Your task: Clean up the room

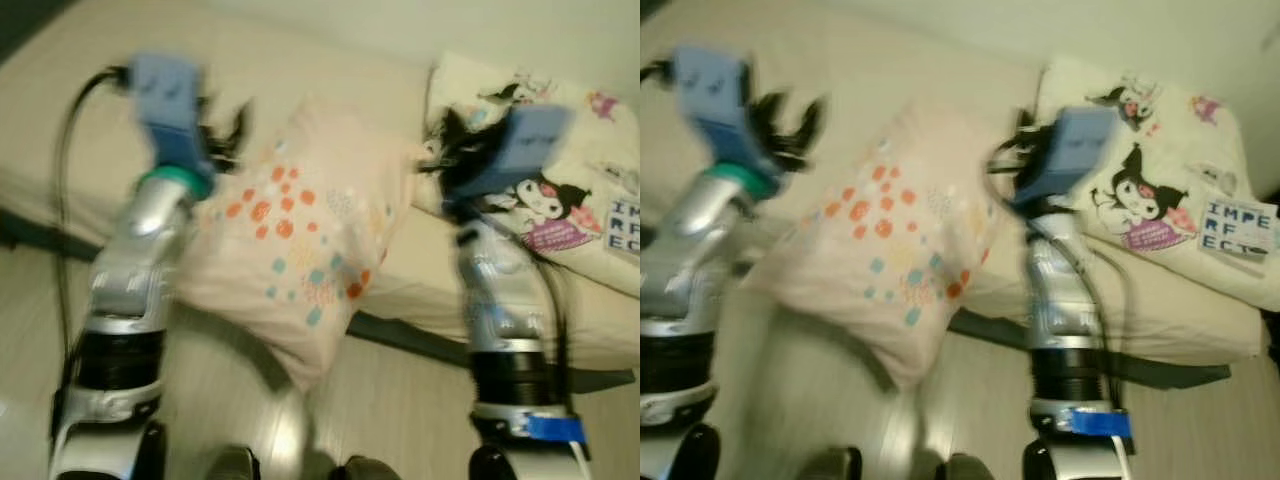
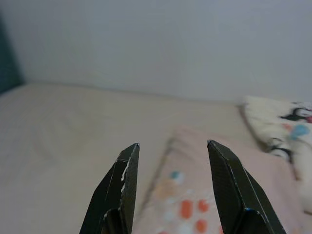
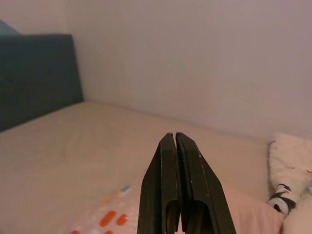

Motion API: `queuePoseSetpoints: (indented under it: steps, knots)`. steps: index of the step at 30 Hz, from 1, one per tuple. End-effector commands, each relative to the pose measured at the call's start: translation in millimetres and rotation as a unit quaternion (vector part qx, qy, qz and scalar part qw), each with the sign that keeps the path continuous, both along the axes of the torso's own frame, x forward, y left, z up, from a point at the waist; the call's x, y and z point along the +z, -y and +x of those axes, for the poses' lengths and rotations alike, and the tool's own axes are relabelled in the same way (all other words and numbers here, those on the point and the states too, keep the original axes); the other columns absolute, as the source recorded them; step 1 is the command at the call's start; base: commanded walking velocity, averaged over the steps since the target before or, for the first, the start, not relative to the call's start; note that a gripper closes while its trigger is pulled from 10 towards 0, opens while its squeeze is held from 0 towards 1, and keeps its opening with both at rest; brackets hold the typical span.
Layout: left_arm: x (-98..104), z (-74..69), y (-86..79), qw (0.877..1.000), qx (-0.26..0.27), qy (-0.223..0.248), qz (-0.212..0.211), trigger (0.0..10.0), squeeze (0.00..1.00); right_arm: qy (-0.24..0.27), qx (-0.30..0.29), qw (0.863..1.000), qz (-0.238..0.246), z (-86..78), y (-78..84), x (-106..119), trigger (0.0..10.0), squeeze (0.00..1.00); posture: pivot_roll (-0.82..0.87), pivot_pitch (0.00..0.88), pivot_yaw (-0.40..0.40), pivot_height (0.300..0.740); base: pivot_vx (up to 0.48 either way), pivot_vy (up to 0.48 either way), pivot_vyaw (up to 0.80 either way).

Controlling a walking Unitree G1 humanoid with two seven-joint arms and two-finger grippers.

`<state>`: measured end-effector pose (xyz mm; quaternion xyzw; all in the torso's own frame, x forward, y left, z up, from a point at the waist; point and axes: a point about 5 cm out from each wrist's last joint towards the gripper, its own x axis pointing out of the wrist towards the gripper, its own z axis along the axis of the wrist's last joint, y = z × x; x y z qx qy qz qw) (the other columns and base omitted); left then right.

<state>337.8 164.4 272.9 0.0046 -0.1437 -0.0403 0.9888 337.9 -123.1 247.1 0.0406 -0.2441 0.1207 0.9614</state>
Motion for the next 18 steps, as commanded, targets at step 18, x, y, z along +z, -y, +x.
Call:
queuePoseSetpoints:
  steps: [18]
  knots:
    - [0.0, 1.9, 18.5, 0.999, -0.035, 0.003, 0.004, 10.0, 0.00, -0.015, -0.034, 0.999, 0.004, -0.8, 20.8, -8.1, 10.0, 0.00, -0.01, 0.116, -0.026, 0.740, 0.369, 0.000, 0.00]
